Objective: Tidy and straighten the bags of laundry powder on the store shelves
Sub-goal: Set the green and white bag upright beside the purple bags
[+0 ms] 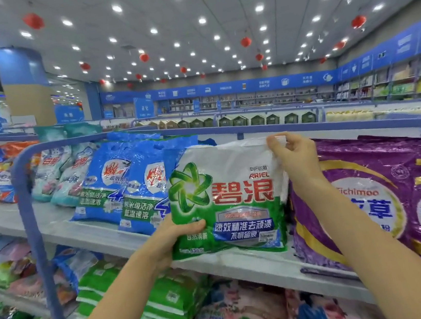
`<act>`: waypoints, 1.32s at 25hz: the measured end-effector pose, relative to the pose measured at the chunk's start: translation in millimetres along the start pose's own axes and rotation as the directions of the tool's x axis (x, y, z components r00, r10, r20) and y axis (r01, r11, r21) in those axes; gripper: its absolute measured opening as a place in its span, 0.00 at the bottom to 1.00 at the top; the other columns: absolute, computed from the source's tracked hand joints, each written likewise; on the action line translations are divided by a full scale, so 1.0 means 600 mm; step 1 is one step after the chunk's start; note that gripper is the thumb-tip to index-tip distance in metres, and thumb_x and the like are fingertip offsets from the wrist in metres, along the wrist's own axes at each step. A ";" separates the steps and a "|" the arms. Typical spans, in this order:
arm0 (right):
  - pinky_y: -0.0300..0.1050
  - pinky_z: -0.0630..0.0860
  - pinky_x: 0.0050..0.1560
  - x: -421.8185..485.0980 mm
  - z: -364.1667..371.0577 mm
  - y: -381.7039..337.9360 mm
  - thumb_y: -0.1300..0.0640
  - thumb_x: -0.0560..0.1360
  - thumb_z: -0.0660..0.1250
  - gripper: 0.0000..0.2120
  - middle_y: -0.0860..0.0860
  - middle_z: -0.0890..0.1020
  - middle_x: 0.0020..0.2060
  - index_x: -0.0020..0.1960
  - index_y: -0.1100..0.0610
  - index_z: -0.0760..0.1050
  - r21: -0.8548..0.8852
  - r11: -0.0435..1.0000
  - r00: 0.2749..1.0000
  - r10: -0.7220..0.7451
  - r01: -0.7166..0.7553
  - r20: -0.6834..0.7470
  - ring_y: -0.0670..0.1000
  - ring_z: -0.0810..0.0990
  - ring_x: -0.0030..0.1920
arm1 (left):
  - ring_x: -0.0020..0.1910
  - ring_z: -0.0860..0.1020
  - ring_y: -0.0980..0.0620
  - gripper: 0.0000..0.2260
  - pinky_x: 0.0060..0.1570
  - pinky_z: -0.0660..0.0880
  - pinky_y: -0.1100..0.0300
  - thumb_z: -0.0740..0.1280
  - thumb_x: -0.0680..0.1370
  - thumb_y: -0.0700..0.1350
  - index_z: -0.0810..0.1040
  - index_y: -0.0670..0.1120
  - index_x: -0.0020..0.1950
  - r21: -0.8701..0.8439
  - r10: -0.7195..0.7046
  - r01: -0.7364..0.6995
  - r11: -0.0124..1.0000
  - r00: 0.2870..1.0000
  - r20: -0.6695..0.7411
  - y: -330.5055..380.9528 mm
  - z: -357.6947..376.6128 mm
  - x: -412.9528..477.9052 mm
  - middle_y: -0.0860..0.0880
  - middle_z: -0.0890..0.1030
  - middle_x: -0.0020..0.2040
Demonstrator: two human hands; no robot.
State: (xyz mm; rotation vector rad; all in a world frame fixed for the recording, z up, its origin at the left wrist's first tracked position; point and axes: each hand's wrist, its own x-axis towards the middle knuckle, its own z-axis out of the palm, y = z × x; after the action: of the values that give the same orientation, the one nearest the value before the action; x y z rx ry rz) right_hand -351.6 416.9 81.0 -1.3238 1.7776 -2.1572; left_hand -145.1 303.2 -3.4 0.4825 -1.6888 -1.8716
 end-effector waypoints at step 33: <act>0.33 0.60 0.63 -0.179 0.032 0.056 0.60 0.74 0.67 0.25 0.49 0.68 0.65 0.68 0.56 0.64 -0.786 0.616 0.988 -0.072 -0.061 -0.134 0.43 0.65 0.63 | 0.66 0.65 0.49 0.28 0.69 0.57 0.63 0.71 0.69 0.36 0.66 0.42 0.66 0.548 0.742 -0.695 0.465 0.643 0.187 -0.047 0.043 0.100 0.44 0.68 0.65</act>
State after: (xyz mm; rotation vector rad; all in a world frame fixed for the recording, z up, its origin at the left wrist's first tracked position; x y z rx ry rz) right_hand -287.0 447.4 -8.2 -1.2505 2.9963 -1.4789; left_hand -212.4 287.2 -21.5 0.0039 -1.9654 -0.6782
